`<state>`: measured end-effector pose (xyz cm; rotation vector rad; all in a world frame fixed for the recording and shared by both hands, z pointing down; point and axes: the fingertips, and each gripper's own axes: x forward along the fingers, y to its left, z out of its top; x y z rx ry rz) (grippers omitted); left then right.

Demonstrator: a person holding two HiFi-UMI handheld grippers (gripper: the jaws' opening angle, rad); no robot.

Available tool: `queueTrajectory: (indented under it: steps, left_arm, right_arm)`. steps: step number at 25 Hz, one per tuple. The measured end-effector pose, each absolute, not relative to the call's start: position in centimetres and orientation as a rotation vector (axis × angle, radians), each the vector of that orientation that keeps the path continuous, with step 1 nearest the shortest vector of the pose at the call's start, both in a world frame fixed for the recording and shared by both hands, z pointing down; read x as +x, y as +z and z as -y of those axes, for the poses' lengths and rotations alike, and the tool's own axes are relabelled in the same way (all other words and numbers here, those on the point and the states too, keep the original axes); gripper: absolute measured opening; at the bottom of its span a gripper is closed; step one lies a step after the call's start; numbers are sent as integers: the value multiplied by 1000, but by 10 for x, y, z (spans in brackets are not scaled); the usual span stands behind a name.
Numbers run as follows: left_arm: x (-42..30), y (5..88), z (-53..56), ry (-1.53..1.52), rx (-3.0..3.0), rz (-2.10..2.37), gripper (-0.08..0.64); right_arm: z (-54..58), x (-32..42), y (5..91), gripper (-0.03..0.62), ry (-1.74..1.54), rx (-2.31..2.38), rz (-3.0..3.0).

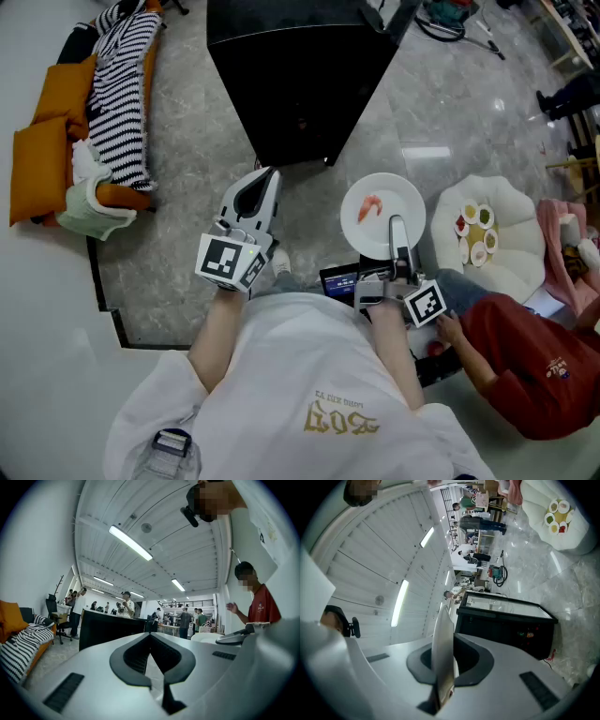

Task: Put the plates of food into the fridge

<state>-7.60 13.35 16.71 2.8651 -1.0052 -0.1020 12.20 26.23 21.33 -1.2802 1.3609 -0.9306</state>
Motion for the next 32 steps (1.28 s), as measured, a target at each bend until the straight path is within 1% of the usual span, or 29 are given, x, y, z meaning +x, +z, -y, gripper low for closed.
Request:
queueTrajectory:
  steps: [23,32]
  left_arm:
    - [-78,178,-126,-49,2859,1031,5]
    - [-87,176,-102,-49,2868,1027,5]
  right_arm:
    - [-262,123,219,17,-936,-1285,-1344]
    - [-248,111,219,17,-918,-1308,-1335]
